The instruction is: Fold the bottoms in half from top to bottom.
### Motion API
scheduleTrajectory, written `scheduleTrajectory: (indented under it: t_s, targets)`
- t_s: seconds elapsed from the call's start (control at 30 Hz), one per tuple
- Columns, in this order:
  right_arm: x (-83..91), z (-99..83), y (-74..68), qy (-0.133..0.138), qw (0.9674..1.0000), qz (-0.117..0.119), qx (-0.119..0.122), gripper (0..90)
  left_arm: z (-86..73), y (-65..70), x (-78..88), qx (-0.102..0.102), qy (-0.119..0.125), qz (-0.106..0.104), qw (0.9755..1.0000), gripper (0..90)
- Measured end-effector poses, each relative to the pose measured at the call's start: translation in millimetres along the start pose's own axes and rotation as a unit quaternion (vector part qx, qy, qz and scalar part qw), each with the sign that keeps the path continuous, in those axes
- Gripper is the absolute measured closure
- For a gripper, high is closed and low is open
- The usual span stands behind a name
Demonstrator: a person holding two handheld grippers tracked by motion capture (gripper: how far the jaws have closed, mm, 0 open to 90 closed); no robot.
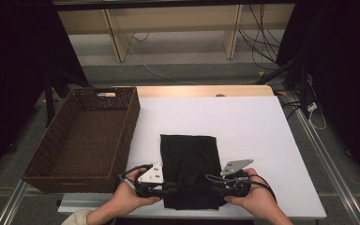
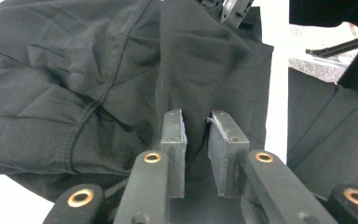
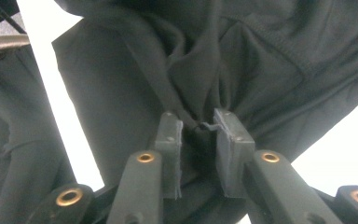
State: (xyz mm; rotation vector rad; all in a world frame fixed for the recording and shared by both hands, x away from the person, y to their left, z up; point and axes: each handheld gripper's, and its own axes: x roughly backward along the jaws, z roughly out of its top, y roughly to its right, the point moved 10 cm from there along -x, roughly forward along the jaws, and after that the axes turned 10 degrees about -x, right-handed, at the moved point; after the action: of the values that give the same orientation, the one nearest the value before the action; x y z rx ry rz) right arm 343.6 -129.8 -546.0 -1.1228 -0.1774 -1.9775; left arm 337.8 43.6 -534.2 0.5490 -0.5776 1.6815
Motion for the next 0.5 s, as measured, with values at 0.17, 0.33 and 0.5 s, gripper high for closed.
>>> scheduleTrajectory:
  t_s: [0.17,0.33,0.5]
  targets:
    - [3.5,-4.0,1.8,-0.007,1.0000,-0.002,-0.001,70.5,-1.9,2.6,2.6,0.000,-0.001,0.001,1.0000,75.2]
    - [11.2,-6.1,7.0,-0.011,0.9999,-0.007,-0.006,68.5,-1.6,-1.0,8.8,0.008,0.003,0.012,0.9999,74.8]
    - [20.2,-3.1,18.2,0.010,0.9992,-0.027,-0.027,67.8,1.2,-8.8,13.3,0.021,0.015,0.030,0.9992,73.8]
